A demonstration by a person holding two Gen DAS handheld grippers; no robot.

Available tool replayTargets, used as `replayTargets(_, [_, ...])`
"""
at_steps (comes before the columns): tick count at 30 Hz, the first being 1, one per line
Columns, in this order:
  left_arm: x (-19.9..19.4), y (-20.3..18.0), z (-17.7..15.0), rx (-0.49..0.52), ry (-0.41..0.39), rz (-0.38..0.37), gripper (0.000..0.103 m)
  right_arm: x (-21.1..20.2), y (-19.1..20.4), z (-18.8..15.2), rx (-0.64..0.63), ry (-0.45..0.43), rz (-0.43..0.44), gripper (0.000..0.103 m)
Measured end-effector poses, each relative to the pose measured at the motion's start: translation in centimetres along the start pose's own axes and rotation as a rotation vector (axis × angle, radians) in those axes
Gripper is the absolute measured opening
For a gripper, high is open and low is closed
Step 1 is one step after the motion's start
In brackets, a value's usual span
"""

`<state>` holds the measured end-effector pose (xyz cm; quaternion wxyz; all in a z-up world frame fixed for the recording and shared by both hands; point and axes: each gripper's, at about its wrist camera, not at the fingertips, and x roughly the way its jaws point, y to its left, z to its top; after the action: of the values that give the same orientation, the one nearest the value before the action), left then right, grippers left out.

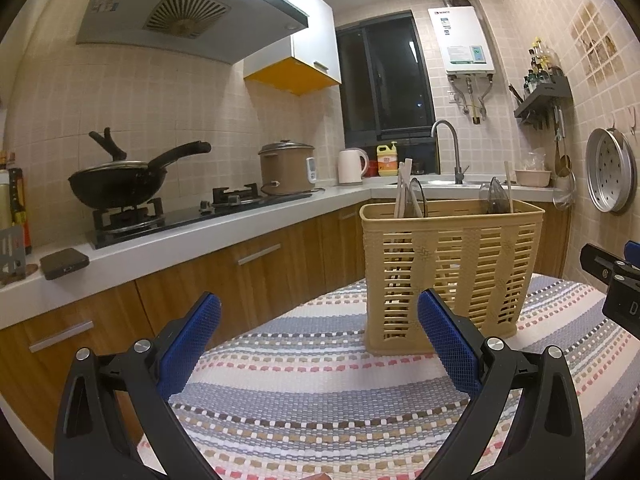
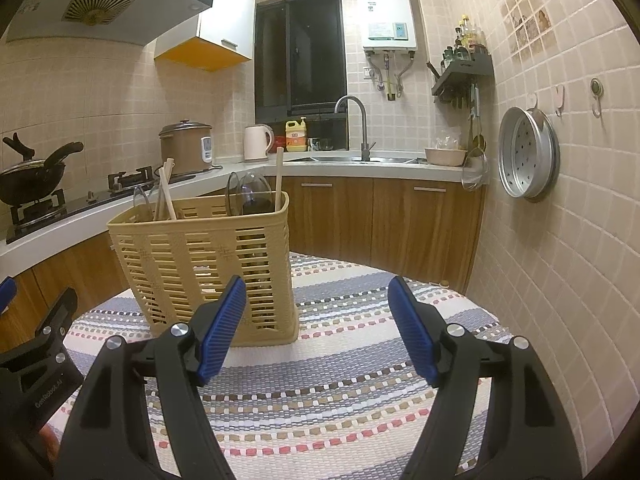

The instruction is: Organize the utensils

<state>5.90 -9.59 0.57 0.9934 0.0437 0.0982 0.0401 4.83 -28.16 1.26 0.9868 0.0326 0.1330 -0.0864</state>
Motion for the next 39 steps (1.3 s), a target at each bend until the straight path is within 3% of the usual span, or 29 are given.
replayTargets(39, [0.17, 0.04, 0.13, 0.01, 0.018, 0.003, 0.095, -0.64, 0.53, 0.09, -0.024, -0.018, -0.013, 0.073])
